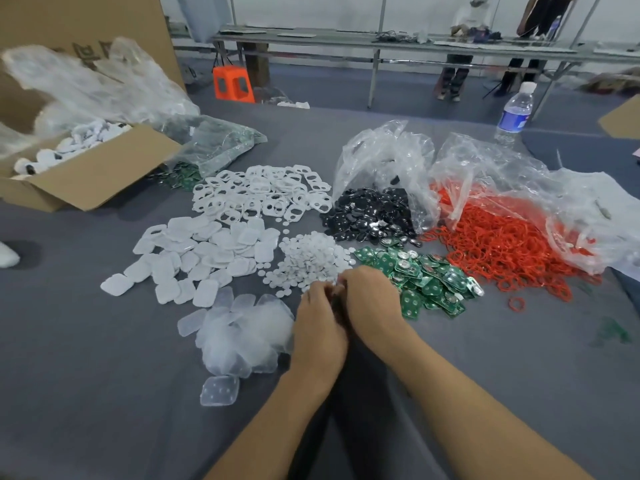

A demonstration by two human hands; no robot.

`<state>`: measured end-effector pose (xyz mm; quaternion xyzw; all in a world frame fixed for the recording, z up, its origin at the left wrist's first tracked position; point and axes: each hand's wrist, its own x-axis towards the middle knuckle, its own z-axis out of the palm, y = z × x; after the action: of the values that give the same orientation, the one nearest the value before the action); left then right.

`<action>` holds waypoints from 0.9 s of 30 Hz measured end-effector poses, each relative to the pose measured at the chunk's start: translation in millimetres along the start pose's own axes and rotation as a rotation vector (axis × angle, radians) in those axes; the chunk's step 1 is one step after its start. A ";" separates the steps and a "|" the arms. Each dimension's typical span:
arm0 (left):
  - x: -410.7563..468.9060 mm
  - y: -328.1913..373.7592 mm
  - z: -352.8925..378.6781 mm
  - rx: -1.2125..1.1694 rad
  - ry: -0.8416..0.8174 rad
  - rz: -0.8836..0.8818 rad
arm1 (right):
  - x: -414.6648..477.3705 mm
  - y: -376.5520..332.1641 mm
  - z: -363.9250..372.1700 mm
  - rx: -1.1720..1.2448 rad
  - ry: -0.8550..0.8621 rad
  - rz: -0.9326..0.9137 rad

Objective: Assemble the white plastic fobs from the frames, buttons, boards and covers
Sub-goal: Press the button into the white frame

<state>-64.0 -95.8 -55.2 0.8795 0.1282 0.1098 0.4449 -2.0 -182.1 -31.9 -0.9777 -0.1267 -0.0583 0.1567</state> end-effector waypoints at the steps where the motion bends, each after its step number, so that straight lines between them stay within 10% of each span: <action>1: 0.2 1.0 2.9 0.013 0.003 0.007 | 2.5 0.4 2.8 -0.006 -0.005 0.002; 10: 1.1 2.0 9.0 -0.064 0.080 0.035 | -0.7 9.5 4.7 0.126 0.037 0.001; 16: -8.7 8.3 -2.7 -0.317 0.173 0.101 | -33.7 12.8 -24.5 0.795 0.096 0.167; 27: -50.1 33.6 -12.3 -0.989 -0.330 0.003 | -111.6 41.7 -75.8 1.467 0.041 0.263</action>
<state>-110.7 -122.0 -24.7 0.5699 -0.0119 0.0178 0.8215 -103.7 -270.3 10.3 -0.6279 -0.0122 0.0421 0.7771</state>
